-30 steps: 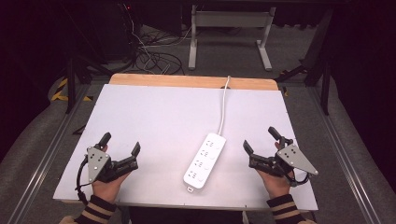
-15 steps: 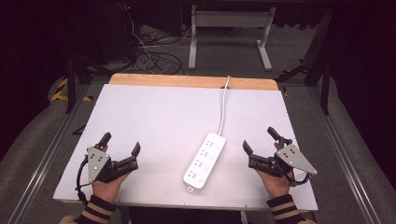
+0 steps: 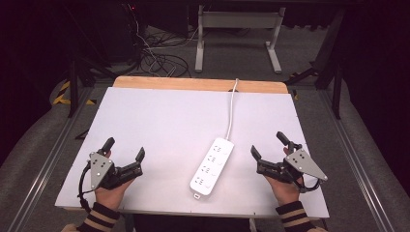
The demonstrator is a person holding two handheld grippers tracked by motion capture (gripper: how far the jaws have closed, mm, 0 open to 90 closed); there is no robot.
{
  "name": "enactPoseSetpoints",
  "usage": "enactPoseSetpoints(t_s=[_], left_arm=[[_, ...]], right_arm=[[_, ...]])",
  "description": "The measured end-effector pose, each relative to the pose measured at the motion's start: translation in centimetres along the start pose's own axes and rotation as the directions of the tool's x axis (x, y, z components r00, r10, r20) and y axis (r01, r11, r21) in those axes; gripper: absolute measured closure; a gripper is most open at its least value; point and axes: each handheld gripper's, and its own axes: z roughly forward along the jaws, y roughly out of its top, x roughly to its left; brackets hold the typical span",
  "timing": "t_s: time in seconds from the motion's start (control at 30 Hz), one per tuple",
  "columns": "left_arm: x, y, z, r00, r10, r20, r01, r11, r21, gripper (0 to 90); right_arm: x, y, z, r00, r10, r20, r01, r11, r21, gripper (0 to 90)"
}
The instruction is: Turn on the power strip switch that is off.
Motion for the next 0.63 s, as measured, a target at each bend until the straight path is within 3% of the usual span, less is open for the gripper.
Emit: enactPoseSetpoints(t_s=[0.63], left_arm=[[-0.03,-0.03,0.17,0.9999,0.009,0.005,-0.009,1.0000,0.004,0.8]], right_arm=[[-0.04,-0.06,0.03,1.0000,-0.004,0.002,0.004,1.000,0.006,5.1]])
